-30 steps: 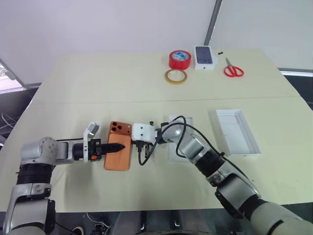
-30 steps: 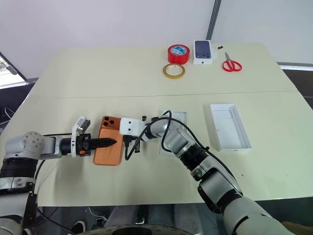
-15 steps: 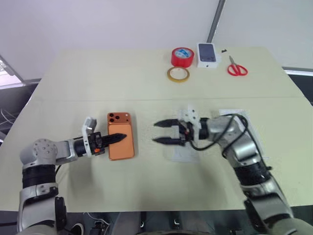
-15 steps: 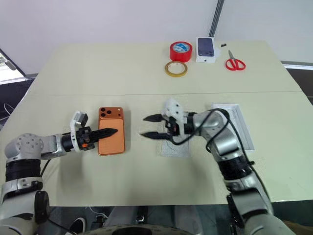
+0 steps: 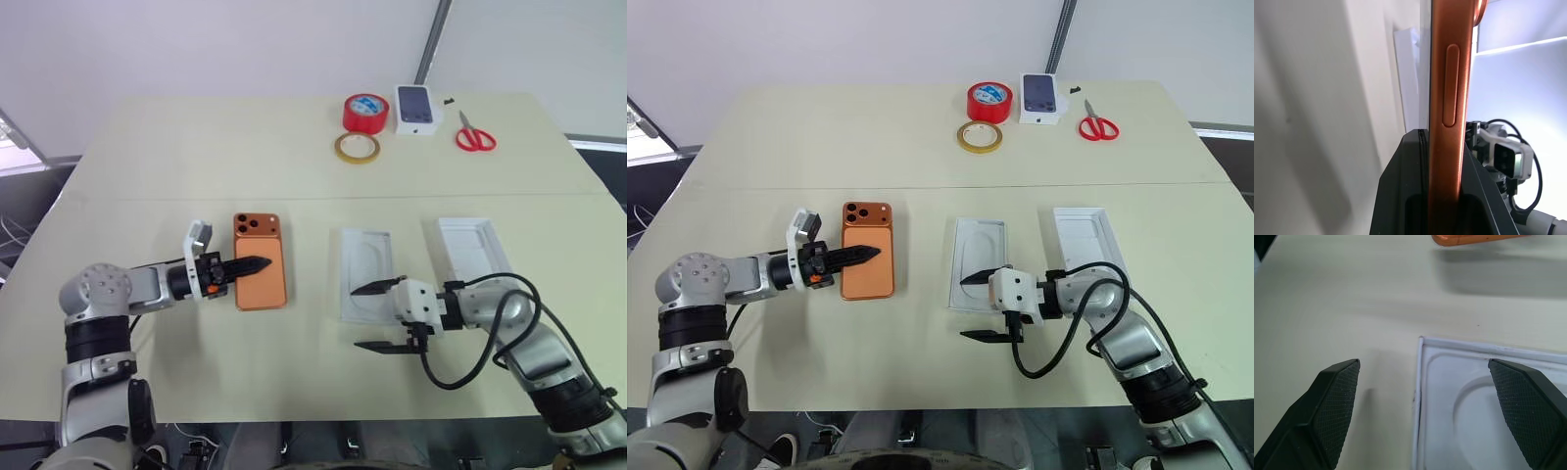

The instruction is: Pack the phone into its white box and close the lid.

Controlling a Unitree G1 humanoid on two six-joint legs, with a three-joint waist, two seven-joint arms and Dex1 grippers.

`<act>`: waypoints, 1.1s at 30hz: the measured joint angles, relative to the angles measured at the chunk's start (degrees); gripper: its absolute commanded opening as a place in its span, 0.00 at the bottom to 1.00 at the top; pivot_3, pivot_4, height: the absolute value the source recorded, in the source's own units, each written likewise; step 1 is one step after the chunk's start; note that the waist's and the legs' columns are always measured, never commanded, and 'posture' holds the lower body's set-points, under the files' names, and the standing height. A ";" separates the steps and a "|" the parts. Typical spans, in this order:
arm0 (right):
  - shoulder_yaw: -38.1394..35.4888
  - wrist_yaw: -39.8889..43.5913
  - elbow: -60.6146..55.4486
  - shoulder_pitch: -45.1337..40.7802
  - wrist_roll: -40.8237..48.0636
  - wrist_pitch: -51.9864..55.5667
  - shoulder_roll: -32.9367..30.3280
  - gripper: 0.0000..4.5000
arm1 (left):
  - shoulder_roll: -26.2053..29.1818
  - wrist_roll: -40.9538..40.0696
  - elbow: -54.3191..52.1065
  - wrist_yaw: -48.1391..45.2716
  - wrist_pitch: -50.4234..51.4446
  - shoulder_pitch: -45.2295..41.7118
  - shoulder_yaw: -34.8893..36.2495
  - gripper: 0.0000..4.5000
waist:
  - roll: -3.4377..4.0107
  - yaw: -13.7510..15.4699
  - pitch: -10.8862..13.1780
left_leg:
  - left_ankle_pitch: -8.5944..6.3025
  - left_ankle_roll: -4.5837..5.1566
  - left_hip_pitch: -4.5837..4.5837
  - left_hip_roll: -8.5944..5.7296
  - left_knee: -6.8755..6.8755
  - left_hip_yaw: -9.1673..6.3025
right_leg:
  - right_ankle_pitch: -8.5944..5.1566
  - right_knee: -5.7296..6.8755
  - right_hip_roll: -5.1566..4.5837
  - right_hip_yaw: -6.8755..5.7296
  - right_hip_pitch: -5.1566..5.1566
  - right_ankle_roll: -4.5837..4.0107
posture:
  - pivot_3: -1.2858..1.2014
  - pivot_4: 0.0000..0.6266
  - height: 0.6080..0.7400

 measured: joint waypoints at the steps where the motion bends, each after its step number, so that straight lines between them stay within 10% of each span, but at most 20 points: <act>1: -0.10 -0.55 0.00 0.37 -0.09 -0.33 -0.01 0.67 | -0.10 0.01 0.01 0.02 -0.32 0.00 -0.11 0.00 | -0.03 -0.01 0.02 | 0.02 -0.04 0.00 0.00 0.00 0.00 | 0.00 0.00 0.00 0.00 0.00 0.00 | 0.52 0.24 1.00; 3: -0.54 -1.29 0.00 1.09 -0.02 -0.53 -0.02 0.45 | -0.14 0.03 0.02 0.04 -0.65 0.00 -0.26 0.00 | -0.03 -0.02 0.02 | 0.02 -0.04 0.00 0.00 0.00 0.00 | 0.00 0.00 0.00 0.00 0.00 0.00 | 0.52 0.24 1.00; 12: -1.47 -3.38 -0.01 3.75 -0.29 -1.26 -0.21 0.45 | -0.14 0.03 0.15 0.01 -0.81 -0.01 -0.58 0.00 | -0.03 -0.06 0.02 | 0.01 -0.01 0.00 0.00 0.00 0.00 | 0.00 0.00 0.01 0.00 0.00 0.00 | 0.52 0.24 1.00; 17: -1.47 -3.87 -0.01 4.72 -0.37 -1.61 -0.51 0.02 | -0.16 0.03 0.16 0.01 -0.82 -0.01 -0.59 0.00 | -0.03 -0.09 0.02 | 0.01 -0.01 0.01 0.00 0.00 0.00 | 0.00 0.00 0.01 0.00 0.01 0.00 | 0.52 0.24 1.00; 33: 4.71 -7.92 0.26 -2.86 -4.59 2.12 7.03 0.01 | -7.03 -1.24 0.16 4.67 0.15 -6.77 1.14 0.00 | -0.07 -0.12 0.04 | 0.15 -0.24 0.10 -0.01 0.12 0.00 | 0.00 0.20 0.05 0.00 0.05 0.01 | 0.52 0.24 1.00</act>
